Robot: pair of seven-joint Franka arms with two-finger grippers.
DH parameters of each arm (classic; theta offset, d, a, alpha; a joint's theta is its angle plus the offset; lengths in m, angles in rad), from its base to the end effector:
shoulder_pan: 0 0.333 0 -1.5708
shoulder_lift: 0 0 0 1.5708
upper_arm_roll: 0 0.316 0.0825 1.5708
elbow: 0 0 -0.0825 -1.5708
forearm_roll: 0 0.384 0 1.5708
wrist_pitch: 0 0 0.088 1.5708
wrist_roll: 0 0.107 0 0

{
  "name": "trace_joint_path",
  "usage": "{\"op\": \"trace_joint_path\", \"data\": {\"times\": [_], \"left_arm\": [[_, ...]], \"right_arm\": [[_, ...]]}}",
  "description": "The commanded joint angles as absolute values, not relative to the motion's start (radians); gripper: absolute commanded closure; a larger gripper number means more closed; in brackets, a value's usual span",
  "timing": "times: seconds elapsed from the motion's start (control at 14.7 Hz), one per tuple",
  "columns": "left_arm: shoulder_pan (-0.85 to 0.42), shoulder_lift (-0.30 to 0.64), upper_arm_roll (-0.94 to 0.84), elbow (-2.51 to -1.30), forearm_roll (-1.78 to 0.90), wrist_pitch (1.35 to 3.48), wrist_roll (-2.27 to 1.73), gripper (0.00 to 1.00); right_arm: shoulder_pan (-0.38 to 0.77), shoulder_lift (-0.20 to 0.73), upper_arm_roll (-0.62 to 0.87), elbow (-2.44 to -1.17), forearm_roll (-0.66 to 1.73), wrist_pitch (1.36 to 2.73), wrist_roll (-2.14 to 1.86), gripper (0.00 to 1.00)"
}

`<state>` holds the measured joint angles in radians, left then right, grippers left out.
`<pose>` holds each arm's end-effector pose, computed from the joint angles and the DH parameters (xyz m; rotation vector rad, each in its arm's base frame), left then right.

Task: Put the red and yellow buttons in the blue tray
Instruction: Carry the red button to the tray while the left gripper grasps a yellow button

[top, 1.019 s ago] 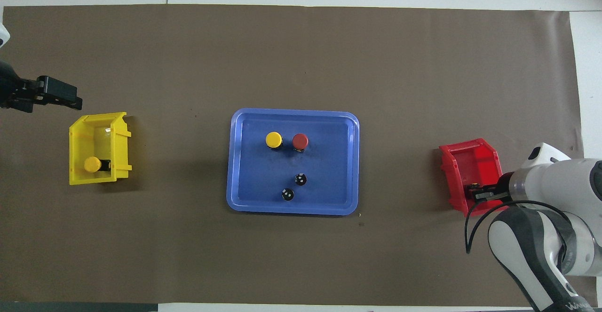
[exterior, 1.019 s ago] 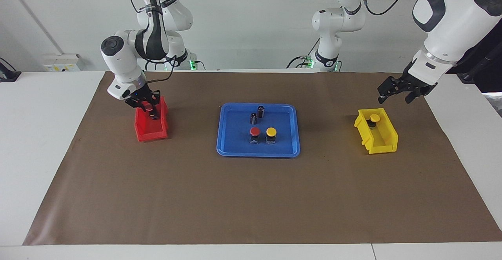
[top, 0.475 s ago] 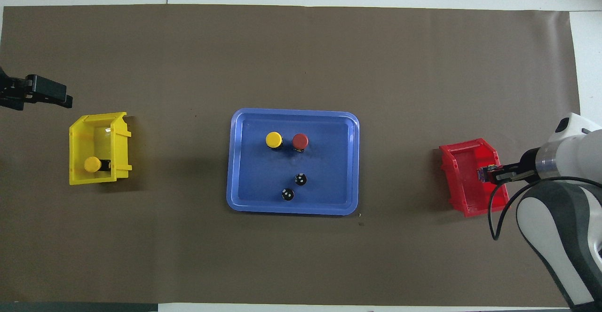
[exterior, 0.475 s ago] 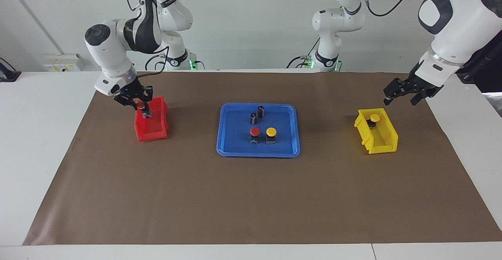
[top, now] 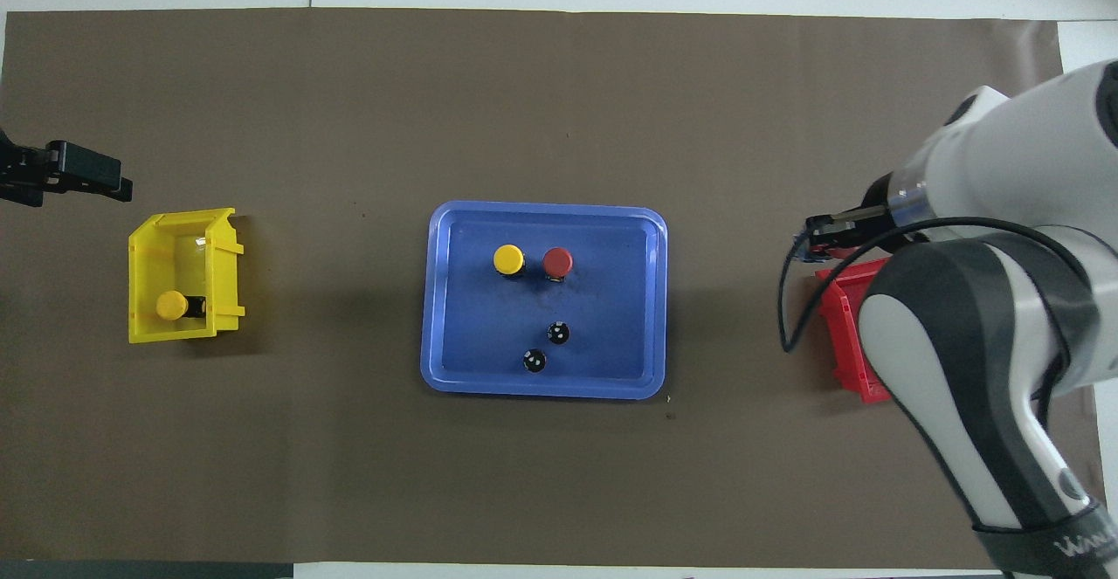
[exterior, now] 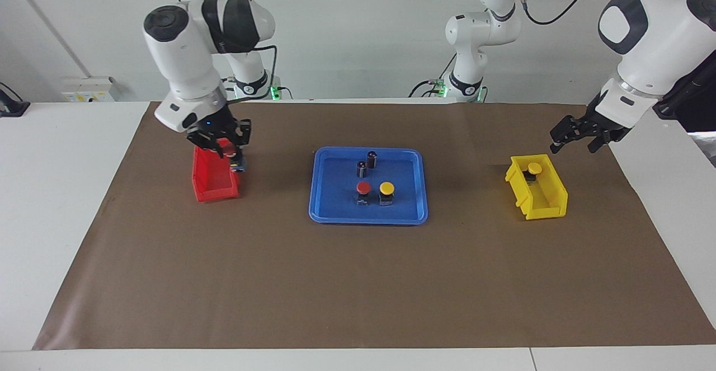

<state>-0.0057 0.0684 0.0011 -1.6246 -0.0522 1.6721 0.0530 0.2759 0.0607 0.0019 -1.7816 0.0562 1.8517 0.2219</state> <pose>0.5808 -0.0078 0.5690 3.0881 -0.0800 -0.0303 0.5591 0.1640 0.5139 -3.0861 -0.0626 0.0066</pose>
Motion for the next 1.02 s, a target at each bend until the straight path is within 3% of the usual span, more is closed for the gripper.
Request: {"op": "trace_joint_path", "data": {"times": [0.0, 0.2, 0.48, 0.75, 0.95], "left_arm": [[0.002, 0.040, -0.005, -1.678, -0.040, 1.712, 0.067, 0.00], [0.002, 0.019, -0.005, -1.736, -0.038, 1.755, 0.069, 0.00], [0.055, 0.008, -0.002, -1.932, -0.037, 1.894, 0.158, 0.00], [0.087, 0.008, -0.002, -2.071, -0.035, 2.022, 0.156, 0.24], [0.086, 0.002, -0.002, -2.120, -0.035, 2.045, 0.147, 0.30]], "right_arm": [[0.392, 0.266, -0.002, -1.568, 0.075, 1.880, 0.418, 0.72], [0.462, 0.360, -0.002, -1.578, 0.032, 1.995, 0.456, 0.72], [0.495, 0.388, -0.002, -1.629, -0.018, 2.043, 0.449, 0.72], [0.505, 0.405, -0.002, -1.664, -0.043, 2.065, 0.445, 0.71], [0.505, 0.390, -0.002, -1.707, -0.043, 2.063, 0.411, 0.69]]}}
